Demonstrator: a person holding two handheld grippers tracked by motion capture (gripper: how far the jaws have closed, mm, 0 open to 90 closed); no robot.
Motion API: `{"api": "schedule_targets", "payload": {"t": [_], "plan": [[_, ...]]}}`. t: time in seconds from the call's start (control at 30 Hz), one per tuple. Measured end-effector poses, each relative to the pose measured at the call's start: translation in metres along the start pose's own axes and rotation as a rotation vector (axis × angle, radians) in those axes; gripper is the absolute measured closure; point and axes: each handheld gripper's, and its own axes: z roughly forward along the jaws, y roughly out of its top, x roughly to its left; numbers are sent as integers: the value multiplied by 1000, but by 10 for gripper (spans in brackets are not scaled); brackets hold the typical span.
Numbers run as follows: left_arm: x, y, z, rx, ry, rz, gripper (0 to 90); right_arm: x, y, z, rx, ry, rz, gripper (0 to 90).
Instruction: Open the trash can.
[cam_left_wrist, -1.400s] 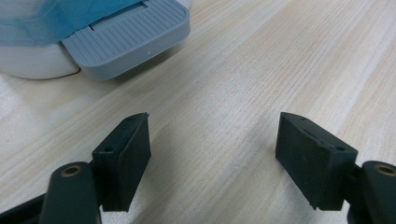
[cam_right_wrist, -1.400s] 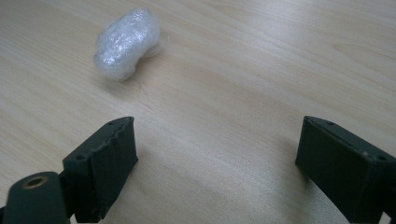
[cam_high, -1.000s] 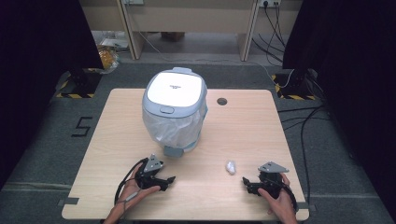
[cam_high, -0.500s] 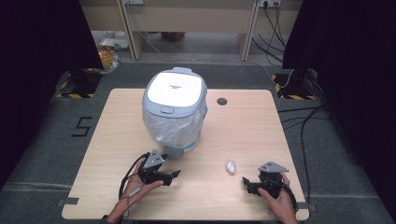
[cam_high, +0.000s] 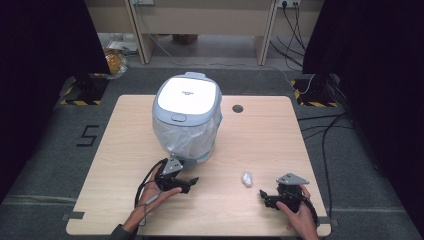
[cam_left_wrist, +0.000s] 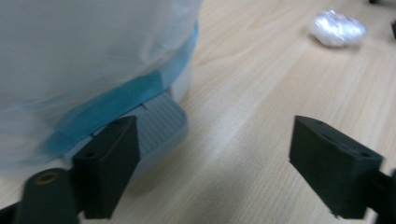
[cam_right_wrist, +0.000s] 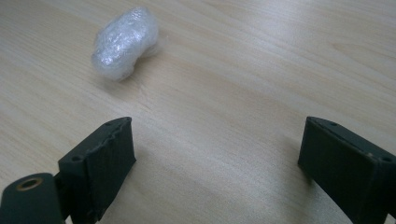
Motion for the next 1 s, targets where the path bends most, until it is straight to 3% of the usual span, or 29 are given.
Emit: {"api": "schedule_targets", "payload": {"t": [0.1, 0.37, 0.7, 0.83, 0.93, 1.0], "plan": [[-1, -1, 4, 4, -2, 30, 152, 0, 0, 0, 1, 0, 0, 104], [-6, -3, 10, 39, 55, 100, 179, 0, 0, 0, 0, 1, -3, 101], [-5, -6, 11, 45, 50, 106, 198, 0, 0, 0, 1, 1, -1, 99], [-2, -9, 13, 43, 34, 84, 212, 0, 0, 0, 2, 2, 0, 98], [-2, -10, 16, 83, 35, 106, 211, 0, 0, 0, 1, 1, -3, 97], [-2, -10, 17, 81, 33, 103, 211, 0, 0, 0, 3, 2, -2, 96]]}}
